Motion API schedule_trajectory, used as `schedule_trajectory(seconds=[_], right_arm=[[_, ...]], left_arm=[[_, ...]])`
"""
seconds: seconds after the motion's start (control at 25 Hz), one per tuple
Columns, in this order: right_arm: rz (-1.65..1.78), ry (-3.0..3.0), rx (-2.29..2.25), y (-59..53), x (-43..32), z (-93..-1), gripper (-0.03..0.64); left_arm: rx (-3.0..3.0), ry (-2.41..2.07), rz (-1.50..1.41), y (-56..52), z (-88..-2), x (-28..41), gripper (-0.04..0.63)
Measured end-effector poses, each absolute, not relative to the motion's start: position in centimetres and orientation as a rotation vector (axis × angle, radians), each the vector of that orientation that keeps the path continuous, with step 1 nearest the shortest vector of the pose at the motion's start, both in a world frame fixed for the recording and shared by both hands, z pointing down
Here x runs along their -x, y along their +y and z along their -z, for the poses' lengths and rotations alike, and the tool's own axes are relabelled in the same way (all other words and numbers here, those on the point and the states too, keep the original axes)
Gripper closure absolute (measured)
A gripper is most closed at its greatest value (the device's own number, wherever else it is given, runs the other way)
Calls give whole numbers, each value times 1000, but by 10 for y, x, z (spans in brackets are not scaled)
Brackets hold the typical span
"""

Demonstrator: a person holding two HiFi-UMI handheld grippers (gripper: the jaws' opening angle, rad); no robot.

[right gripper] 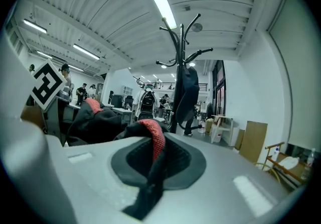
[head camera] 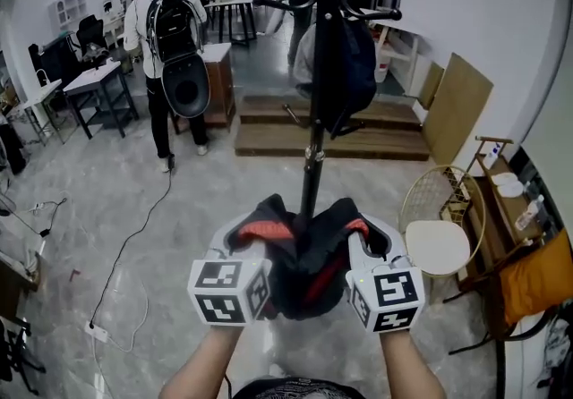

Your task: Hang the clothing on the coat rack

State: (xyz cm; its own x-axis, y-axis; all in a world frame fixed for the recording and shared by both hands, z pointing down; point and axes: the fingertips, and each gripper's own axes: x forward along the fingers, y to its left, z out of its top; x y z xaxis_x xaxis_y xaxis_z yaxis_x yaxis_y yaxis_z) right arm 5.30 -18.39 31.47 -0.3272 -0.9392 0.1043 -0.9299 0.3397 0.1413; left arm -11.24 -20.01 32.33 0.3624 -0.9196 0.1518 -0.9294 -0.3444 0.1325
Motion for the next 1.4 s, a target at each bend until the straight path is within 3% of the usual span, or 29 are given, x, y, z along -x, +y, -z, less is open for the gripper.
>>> schedule_trajectory(seconds=[1.4], right_arm=[[85,-2336,-1937,-269,-95,-301,595]], left_arm=[[-2430,-1727,-25,-301,-307,155,578]])
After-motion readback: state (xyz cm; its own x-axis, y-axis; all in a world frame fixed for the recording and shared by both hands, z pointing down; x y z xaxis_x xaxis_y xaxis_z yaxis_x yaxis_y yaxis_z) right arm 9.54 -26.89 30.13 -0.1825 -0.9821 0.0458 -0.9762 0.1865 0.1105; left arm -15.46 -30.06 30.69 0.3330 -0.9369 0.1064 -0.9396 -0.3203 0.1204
